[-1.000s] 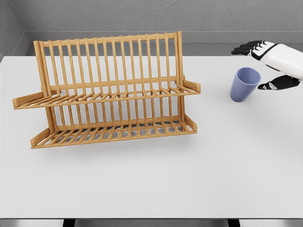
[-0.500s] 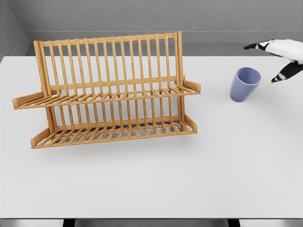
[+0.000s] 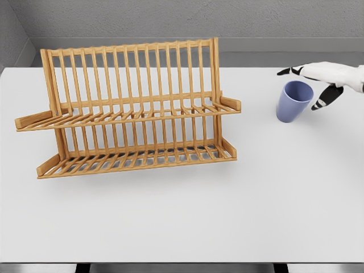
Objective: Right arm put cup on second shelf
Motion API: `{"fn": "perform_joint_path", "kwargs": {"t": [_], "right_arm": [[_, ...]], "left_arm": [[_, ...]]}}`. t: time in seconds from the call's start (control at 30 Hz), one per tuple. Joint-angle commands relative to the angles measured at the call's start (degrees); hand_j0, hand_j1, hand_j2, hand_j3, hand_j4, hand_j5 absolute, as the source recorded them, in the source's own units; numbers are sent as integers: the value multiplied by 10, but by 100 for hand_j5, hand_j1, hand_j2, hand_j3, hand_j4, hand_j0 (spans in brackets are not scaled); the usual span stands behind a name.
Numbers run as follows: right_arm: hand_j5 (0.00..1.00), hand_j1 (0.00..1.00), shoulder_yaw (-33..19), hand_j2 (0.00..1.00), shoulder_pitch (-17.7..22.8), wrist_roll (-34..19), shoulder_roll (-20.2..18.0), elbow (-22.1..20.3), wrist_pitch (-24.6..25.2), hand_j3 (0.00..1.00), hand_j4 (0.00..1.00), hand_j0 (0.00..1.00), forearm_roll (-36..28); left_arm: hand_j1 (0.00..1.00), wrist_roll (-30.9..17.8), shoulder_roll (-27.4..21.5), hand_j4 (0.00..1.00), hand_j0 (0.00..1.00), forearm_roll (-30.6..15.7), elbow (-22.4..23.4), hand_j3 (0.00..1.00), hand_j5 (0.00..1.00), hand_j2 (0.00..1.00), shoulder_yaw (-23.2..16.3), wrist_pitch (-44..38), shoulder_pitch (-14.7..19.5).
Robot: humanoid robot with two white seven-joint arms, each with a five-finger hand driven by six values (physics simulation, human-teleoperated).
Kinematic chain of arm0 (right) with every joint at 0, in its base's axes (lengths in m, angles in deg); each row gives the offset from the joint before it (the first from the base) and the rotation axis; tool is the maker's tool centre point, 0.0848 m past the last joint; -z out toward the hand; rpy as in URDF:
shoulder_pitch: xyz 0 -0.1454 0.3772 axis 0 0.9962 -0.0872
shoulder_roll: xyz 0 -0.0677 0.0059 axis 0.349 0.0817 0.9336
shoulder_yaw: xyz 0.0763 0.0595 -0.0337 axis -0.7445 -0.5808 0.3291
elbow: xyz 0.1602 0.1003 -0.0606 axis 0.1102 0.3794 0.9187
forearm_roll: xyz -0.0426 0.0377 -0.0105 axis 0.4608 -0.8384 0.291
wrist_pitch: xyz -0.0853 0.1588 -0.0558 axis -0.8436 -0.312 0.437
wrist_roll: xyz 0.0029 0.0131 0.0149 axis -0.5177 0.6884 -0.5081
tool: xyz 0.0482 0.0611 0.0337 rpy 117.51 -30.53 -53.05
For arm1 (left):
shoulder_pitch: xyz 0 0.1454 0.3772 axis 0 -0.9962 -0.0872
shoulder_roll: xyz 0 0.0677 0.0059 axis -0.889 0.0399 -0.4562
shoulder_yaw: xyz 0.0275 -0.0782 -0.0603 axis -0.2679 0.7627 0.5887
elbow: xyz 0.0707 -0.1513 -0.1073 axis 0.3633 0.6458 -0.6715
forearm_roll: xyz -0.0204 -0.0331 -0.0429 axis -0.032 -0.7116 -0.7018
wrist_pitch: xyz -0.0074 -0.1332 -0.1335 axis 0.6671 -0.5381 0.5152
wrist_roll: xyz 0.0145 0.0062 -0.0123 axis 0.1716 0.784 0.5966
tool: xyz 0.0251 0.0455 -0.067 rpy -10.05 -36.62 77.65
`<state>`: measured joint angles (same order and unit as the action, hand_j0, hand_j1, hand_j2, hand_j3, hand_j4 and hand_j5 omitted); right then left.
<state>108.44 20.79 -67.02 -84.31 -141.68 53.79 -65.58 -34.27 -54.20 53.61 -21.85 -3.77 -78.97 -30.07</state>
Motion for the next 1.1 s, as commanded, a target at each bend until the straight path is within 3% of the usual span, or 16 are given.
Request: {"fn": "perform_joint_path", "kwargs": {"t": [0.0,0.47,0.53,0.63,0.77,1.07], "right_arm": [[100,100,7,100,0,0,2,10,0,100,100,100,-2],[100,100,35,100,-16,0,15,41,0,100,100,100,-2],[80,80,37,80,-16,0,16,40,0,80,80,80,-2],[78,78,45,78,-23,0,23,39,0,78,78,78,-2],[65,65,48,65,-26,0,24,40,0,65,65,65,-2],[64,64,52,64,-32,0,24,36,0,64,64,64,-2]], "left_arm": [[100,0,0,100,100,0,0,100,100,100,0,-1,0],[100,1,0,100,100,0,0,100,100,100,0,0,0],[100,0,0,100,100,0,0,100,100,100,0,0,0],[100,0,0,100,100,0,0,100,100,100,0,0,0],[100,0,0,100,100,0,0,100,100,100,0,0,0],[100,0,0,100,100,0,0,100,100,100,0,-1,0]]}}
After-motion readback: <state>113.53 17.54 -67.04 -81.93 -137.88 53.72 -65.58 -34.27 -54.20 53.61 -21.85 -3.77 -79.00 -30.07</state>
